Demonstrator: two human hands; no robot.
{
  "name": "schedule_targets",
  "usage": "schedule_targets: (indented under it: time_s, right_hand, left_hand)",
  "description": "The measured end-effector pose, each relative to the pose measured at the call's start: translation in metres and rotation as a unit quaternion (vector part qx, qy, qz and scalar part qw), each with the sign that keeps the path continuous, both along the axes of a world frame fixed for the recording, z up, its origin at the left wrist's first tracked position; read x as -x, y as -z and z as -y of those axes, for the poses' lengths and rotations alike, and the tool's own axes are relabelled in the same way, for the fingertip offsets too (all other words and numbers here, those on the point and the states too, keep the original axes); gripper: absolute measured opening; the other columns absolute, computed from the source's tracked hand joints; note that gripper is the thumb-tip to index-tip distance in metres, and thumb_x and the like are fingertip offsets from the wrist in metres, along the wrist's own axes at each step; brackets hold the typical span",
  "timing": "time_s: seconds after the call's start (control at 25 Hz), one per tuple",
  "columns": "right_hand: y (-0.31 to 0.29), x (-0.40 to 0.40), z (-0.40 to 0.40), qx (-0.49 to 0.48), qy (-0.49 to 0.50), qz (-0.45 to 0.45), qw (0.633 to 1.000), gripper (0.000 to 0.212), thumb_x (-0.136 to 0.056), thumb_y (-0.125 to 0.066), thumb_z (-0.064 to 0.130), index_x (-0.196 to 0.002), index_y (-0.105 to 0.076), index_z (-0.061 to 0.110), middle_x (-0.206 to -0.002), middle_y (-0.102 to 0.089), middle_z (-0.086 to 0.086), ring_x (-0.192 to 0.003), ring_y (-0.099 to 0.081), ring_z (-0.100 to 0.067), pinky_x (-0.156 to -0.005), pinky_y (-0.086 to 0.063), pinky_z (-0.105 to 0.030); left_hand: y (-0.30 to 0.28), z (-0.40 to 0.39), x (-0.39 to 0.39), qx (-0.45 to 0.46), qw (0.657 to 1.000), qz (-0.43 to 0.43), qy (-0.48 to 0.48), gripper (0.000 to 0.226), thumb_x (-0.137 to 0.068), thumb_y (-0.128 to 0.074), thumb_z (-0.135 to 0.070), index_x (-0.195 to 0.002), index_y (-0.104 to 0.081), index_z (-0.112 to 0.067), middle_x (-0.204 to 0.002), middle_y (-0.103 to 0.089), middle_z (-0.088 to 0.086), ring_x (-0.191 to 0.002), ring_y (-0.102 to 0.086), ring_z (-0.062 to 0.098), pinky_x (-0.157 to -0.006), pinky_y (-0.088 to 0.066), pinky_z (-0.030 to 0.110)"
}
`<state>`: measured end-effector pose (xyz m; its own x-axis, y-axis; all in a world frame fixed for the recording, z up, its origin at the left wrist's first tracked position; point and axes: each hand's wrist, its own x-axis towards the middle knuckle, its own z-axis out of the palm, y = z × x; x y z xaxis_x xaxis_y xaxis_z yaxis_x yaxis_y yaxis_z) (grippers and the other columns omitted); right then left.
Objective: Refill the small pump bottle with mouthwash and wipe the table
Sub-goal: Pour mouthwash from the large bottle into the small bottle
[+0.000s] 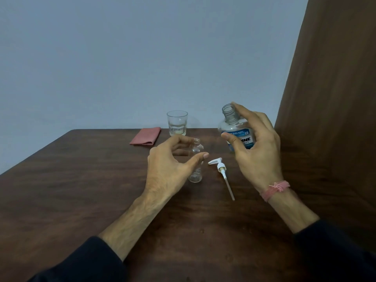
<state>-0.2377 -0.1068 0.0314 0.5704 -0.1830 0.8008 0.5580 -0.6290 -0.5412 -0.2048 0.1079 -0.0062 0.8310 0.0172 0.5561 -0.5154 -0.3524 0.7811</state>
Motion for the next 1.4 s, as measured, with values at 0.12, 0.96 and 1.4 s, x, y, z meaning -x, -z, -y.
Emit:
schedule_targets:
  time_s: [0.12,0.96,1.4]
  right_hand:
    - [-0.002,-0.013,-0.009,0.073,0.041,0.025,0.996,0.065,-0.091,-0.083,0.005,-0.147,-0.064,0.032,-0.128,-0.052,0.013,-0.12,-0.057,-0.007,-0.1,-0.058,-0.022]
    - [0.026,-0.017,-0.012,0.252,0.131,0.02,0.959,0.073,-0.087,-0.077,-0.005,-0.147,-0.061,0.033,-0.129,-0.06,0.002,-0.116,-0.053,-0.023,-0.092,-0.055,-0.047]
    - [0.025,-0.019,-0.01,0.282,0.171,0.045,0.943,0.088,-0.076,-0.076,-0.015,-0.147,-0.061,0.034,-0.132,-0.06,0.001,-0.116,-0.052,-0.025,-0.098,-0.049,-0.046]
  left_hand:
    - [0.001,-0.002,0.0,0.016,1.0,-0.01,0.007,0.042,-0.077,-0.105,-0.05,-0.112,-0.086,-0.039,-0.108,-0.086,-0.028,-0.094,-0.083,-0.008,-0.083,-0.073,0.031]
    - [0.006,-0.001,0.003,0.056,0.998,-0.021,0.038,0.047,-0.07,-0.107,-0.053,-0.112,-0.09,-0.038,-0.1,-0.087,-0.026,-0.092,-0.085,-0.006,-0.082,-0.073,0.029]
    - [0.004,0.001,0.006,0.06,0.997,-0.021,0.039,0.046,-0.07,-0.108,-0.048,-0.111,-0.091,-0.035,-0.094,-0.087,-0.027,-0.087,-0.084,-0.008,-0.077,-0.068,0.016]
